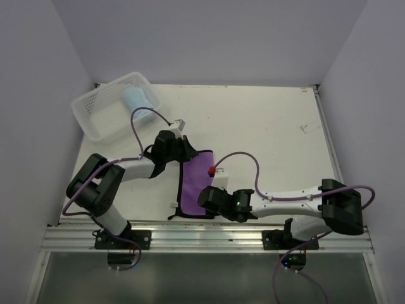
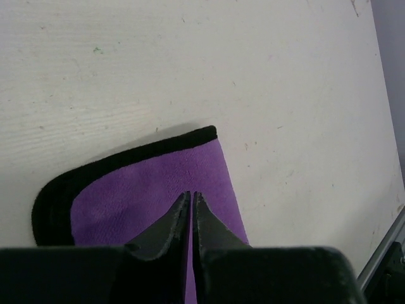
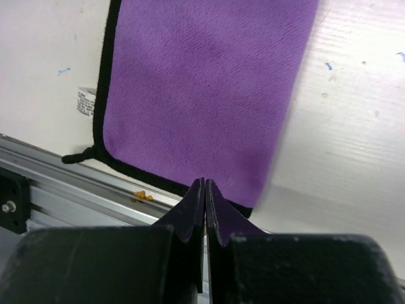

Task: Roll the towels
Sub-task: Fold the towel

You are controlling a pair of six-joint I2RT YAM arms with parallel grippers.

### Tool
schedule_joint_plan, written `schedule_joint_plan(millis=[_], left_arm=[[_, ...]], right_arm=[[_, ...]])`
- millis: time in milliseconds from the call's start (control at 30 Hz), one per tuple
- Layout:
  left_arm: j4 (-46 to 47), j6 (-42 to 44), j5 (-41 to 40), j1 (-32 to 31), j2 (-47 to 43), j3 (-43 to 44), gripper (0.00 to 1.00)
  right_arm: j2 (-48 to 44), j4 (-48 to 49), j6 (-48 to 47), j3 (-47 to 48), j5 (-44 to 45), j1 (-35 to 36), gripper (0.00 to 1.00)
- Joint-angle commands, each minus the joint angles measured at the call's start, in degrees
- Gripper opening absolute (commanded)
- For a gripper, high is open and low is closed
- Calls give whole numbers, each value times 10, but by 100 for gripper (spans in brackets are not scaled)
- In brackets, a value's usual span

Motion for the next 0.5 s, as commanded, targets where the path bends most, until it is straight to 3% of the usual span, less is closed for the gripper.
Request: schedule_joint_plan(millis=[0,233,467], left_arm=[[35,22,21,-4,23,27,8],[27,22,-4,-3,49,15,6],[29,20,-31,-4,65,-9,4]], right_arm=[[54,61,24,21,11,7,0],[121,92,37,40,-11,5,0],[129,115,67,-6,-48,-17,0]])
